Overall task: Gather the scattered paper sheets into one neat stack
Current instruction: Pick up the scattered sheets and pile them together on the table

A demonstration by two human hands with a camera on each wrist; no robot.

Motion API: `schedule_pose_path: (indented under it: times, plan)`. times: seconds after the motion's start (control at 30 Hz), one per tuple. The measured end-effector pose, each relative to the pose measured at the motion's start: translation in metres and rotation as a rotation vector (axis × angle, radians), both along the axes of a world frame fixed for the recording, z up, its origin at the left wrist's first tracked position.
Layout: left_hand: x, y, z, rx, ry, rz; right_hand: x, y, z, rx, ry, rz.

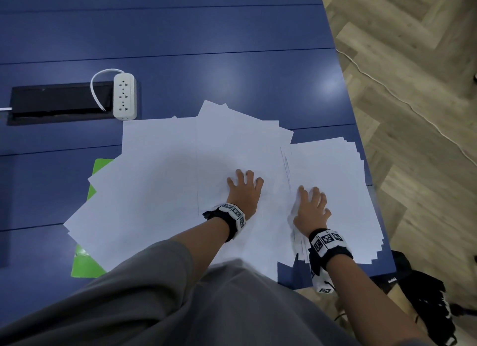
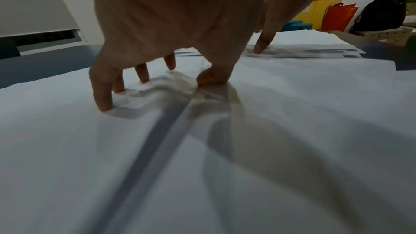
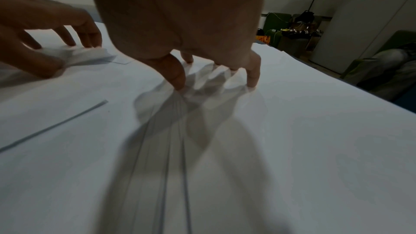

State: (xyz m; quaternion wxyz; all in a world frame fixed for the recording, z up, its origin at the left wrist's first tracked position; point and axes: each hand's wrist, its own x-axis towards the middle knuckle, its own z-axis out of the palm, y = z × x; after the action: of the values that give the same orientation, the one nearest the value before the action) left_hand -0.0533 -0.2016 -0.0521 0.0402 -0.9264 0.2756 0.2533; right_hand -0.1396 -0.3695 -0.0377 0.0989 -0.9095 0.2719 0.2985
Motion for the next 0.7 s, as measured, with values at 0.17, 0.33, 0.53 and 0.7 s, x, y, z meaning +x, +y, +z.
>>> schedule_pose_path:
  times: [0.17, 0.33, 0.53, 0.7]
  plan:
    - [0.0, 0.005, 0.008, -0.033, -0.031, -0.039, 0.002, 0.002, 0.0, 0.006, -0.017, -0.033]
    - [0.002, 0.012, 0.008, 0.006, 0.007, -0.067, 0.007, 0.003, 0.0, -0.007, -0.023, -0.062]
    - [0.013, 0.025, 0.012, -0.14, -0.067, -0.001, 0.02, 0.022, 0.004, 0.031, -0.274, 0.079]
    - [0.031, 0.045, 0.032, -0.395, 0.041, 0.232, 0.047, 0.04, 0.002, 0.176, -0.334, 0.198]
